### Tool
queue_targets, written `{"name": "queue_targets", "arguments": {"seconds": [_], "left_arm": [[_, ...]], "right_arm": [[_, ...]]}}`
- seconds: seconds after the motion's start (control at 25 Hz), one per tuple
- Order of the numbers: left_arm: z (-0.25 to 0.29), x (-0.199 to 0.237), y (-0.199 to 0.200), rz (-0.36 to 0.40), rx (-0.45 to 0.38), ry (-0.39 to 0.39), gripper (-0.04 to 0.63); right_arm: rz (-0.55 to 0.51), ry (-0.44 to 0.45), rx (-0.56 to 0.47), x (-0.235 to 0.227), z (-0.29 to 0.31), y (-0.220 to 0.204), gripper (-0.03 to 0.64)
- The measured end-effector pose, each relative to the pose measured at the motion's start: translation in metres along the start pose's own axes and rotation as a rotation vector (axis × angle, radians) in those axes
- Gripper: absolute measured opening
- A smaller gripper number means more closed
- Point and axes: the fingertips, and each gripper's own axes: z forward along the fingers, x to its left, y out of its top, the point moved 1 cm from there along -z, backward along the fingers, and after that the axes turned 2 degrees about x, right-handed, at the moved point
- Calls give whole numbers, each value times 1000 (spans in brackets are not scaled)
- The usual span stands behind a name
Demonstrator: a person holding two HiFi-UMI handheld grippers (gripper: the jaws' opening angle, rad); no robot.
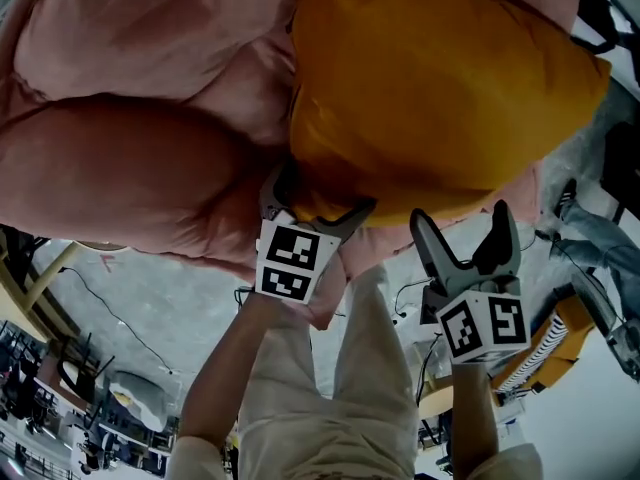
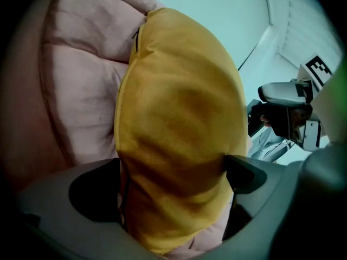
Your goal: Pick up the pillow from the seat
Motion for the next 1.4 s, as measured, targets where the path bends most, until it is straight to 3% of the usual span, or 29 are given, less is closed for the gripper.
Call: {"name": "queue_targets", "arguments": {"seconds": [0.6,0.72,0.92,1.0,1.4], "left_arm": [[64,14,9,-53,6,8,593],[67,12,8,-45,18,-1,527],[55,3,8,-5,13,16,321],[49,1,6,6,-8,18,271],[42,1,4,8,-14,20,249]], "right_arm": [[-10,-13,32,-53,25,0,583],[-17,-22,38,-58,30,-4,583],[-27,-26,44,-54,34,-13,583],[-29,-32,41,-54,37,-14,583],[-47,-35,41,-61,60,-5,581]]}}
